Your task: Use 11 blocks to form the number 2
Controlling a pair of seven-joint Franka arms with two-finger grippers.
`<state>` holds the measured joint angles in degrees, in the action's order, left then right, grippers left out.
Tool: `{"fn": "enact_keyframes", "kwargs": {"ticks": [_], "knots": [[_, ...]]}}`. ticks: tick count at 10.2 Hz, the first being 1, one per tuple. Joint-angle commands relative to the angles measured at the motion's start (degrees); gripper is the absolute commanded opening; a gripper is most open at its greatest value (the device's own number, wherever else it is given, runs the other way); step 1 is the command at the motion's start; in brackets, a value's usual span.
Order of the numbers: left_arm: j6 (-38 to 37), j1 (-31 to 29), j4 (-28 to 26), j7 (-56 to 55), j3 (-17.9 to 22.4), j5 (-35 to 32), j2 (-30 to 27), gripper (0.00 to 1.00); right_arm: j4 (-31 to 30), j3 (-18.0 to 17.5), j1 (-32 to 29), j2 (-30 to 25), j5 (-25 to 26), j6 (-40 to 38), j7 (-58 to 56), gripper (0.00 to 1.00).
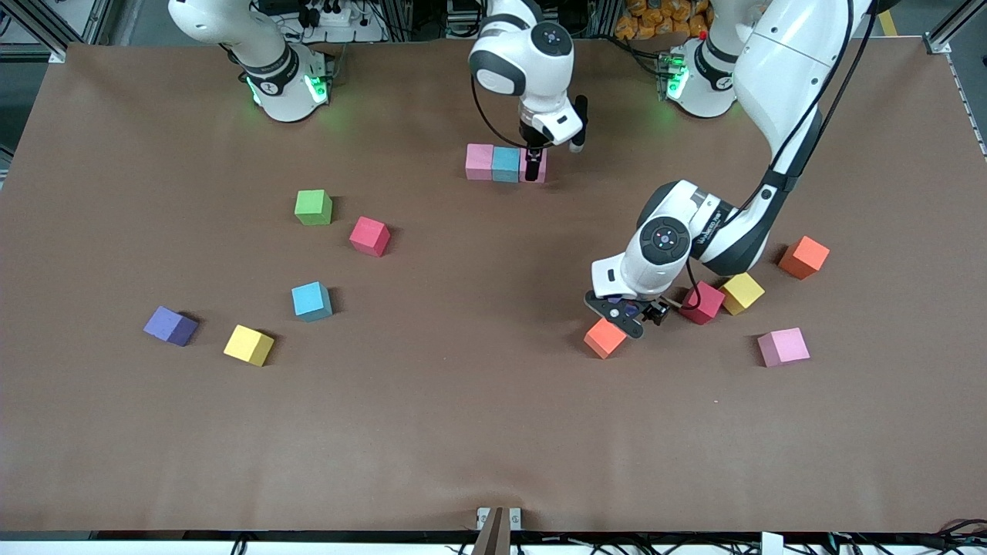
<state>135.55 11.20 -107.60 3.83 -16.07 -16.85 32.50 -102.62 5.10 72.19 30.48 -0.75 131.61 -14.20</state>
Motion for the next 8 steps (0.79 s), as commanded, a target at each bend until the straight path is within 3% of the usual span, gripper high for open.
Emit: {"fn": "enact_keyframes", "kwargs": {"ticks": [1,6,8], "knots": [[2.3,-0.2,1.1,1.0,-0.2,-1.4,1.2,0.99,-5.0,-2.0,-5.5,-9.0,0.4,-5.9,-1.0,1.0],[2.4,-0.2,0.9,0.8,-0.2,-1.4,1.3,0.73,-5.0,-2.0,-17.1,-19.2,0.7,-17.3,-3.0,1.0],[2.0,-0.1,0.2,-0.1,-0.2,-1.3,0.5,0.69,-4.9,-2.0,-24.2,-22.5,0.7,-21.0,-2.3,1.0]]}}
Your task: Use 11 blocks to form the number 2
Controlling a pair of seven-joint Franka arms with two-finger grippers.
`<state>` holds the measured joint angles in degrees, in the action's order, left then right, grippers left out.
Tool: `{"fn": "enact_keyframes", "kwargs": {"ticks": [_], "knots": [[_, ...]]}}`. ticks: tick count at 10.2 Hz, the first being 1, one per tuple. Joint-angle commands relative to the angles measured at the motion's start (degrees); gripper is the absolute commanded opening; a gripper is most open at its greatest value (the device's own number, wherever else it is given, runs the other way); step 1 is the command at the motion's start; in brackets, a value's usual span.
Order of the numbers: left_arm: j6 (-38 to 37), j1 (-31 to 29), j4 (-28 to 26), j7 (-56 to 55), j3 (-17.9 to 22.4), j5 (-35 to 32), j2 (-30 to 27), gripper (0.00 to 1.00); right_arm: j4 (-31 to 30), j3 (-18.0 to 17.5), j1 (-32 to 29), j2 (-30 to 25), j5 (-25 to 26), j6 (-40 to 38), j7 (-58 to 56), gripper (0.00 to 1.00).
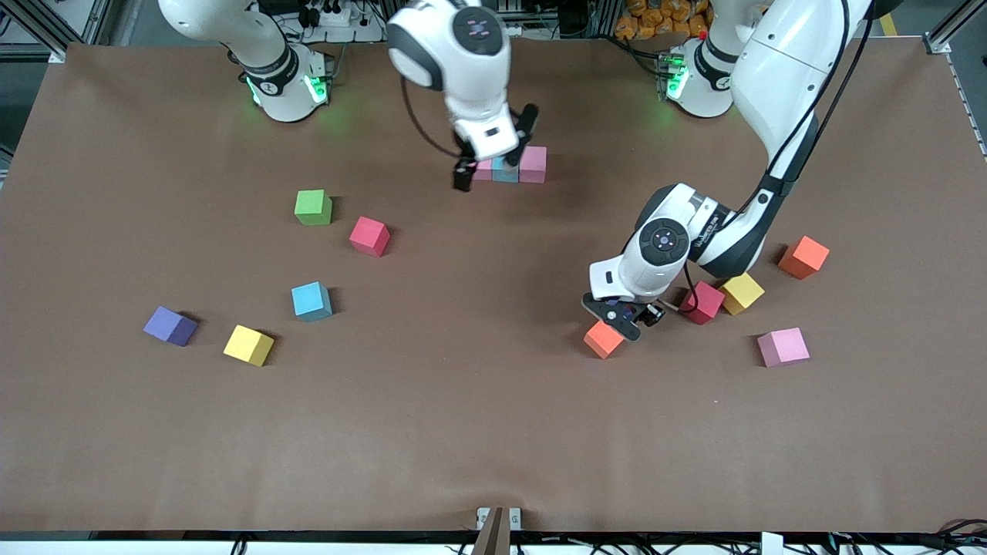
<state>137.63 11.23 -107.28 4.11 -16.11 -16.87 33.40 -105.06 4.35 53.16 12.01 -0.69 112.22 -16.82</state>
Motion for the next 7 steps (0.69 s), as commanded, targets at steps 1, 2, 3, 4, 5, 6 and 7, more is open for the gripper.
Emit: {"fn": "enact_keyframes", "kwargs": {"ticks": [1,2,3,4,5,6,7], "knots": [[-0.3,-0.2,-0.6,-0.7,-0.2,-1.2,-1.0,0.68,-2.3,-1.2,-9.0,-4.6,0.7,-2.0,0.3,1.0],[-0.3,-0.2,-1.2,-1.3,-0.3,-1.2,-1.4,0.58,-1.7,-1.1,-12.6,-4.5,0.7,-1.9,0.4,1.0],[-0.3,-0.2,-1.6,-1.4,-0.5,-1.2,-1.7,0.55,-0.6,-0.8,-16.1,-4.3,0.6,-1.7,1.3,1.0],[-0.3,-0.2,-2.1,-2.1,-0.6,-1.2,-2.0,0.54,0.6,-0.7,-19.0,-3.7,0.6,-1.2,2.9,1.0],[-0.3,-0.2,-2.9,-3.5,-0.8,-1.2,-2.6,0.54,1.3,-0.7,-22.0,-3.1,0.3,-1.0,5.6,1.0],[-0.5,-0.2,-4.1,-6.3,-1.6,-1.2,-3.6,0.54,2.2,-0.7,-25.5,-2.3,0.1,-0.1,8.7,1.0],[-0.9,-0.2,-5.3,-10.0,-2.9,-1.2,-4.6,0.54,2.7,-0.7,-28.5,-1.6,0.0,0.7,9.6,1.0]]}}
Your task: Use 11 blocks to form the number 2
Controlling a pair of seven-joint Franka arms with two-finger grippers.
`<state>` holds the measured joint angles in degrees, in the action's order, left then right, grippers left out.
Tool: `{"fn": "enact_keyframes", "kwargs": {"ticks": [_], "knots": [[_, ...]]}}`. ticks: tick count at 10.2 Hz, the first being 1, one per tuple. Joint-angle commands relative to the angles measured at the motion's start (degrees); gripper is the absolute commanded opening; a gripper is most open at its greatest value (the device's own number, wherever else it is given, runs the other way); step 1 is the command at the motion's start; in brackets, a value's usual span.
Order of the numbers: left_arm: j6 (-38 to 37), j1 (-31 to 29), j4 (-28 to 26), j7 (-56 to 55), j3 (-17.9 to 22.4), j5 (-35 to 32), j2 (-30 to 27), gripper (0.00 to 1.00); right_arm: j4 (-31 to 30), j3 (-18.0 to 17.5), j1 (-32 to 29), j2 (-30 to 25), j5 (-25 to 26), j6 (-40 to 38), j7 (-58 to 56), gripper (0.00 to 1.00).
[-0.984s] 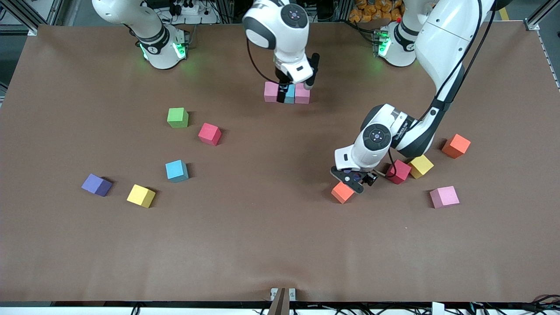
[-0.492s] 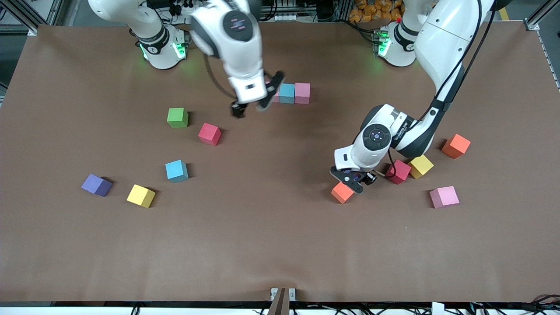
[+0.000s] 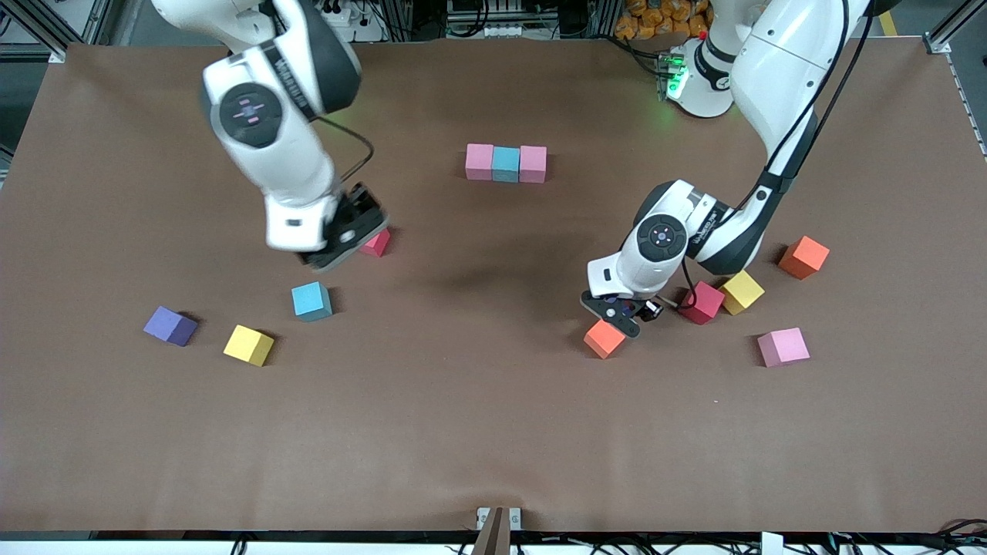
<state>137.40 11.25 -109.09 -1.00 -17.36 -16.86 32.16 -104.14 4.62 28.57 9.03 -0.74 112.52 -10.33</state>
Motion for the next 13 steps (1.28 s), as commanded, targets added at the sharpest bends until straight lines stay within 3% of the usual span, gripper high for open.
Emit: {"fn": "enact_keyframes", "kwargs": {"ticks": [1,4,6,10,13], "knots": [[-2.8,-0.3,-3.8,-9.3,-3.5,-1.2,-3.8,0.54,2.3,-1.0,-6.9,2.8,0.0,1.7,3.2,1.0],[-8.5,-0.4,-4.1,-22.6,-9.0,-0.7,-5.0,0.54,1.9,-0.9,-12.8,6.8,0.2,7.9,3.0,1.0],[-8.5,-0.5,-6.9,-31.5,-12.5,-0.5,-6.4,0.53,1.9,-0.9,-14.5,9.9,0.3,7.6,6.2,1.0],[0.5,-0.4,-16.1,-50.3,-17.2,4.6,-9.7,0.53,0.3,-1.0,-12.6,14.3,0.1,8.3,10.1,1.0],[2.3,-0.4,-16.6,-59.8,-20.3,4.6,-9.8,0.54,-0.4,-1.4,-12.0,16.8,0.2,9.3,7.1,1.0]]}}
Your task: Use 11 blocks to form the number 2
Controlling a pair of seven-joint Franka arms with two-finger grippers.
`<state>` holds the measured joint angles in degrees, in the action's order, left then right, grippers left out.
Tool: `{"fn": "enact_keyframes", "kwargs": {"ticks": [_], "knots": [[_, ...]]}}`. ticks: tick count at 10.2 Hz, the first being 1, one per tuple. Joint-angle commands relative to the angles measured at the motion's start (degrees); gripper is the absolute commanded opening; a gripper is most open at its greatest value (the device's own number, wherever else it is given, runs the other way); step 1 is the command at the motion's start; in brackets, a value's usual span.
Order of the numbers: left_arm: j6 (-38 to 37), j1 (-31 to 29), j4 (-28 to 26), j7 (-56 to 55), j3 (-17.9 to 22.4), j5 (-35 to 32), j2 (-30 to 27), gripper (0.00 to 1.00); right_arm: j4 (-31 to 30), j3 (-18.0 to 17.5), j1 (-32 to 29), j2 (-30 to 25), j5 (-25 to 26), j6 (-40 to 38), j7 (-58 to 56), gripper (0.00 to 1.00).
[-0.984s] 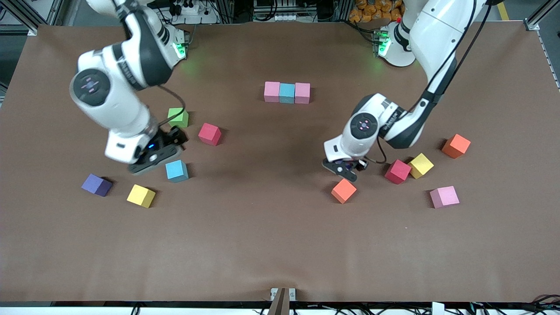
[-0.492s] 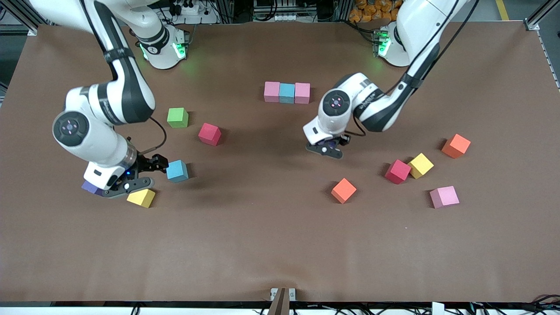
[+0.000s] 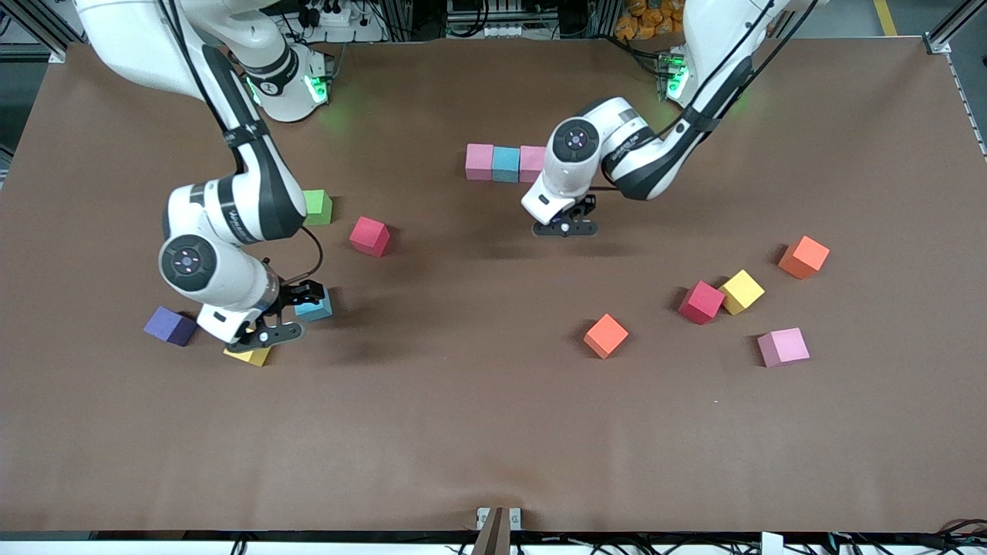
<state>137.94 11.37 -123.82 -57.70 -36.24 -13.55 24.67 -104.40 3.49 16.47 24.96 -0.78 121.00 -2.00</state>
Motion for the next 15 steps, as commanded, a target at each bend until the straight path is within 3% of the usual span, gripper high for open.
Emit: {"fn": "enact_keyframes", "kwargs": {"ticks": [1,5,13,15], "knots": [[2.6,-0.4,-2.0,-5.1,-1.9,1.2,-2.3,0.53,-0.4,-0.2,0.0,1.5,0.2,0.9,-2.1,1.0],[9.6,0.5,-5.2,-7.9,-2.0,1.2,-1.9,0.52,-0.4,-0.2,-1.1,3.5,0.2,0.8,-3.8,1.0],[9.5,3.5,-5.1,-8.7,-2.0,1.1,-1.2,0.52,-0.4,-0.2,-1.0,6.5,0.0,1.6,-3.5,1.0],[9.4,3.7,-5.0,-8.7,-2.0,1.1,-0.8,0.52,-0.5,-0.2,-0.6,7.4,-3.2,2.2,-3.4,1.0]]}}
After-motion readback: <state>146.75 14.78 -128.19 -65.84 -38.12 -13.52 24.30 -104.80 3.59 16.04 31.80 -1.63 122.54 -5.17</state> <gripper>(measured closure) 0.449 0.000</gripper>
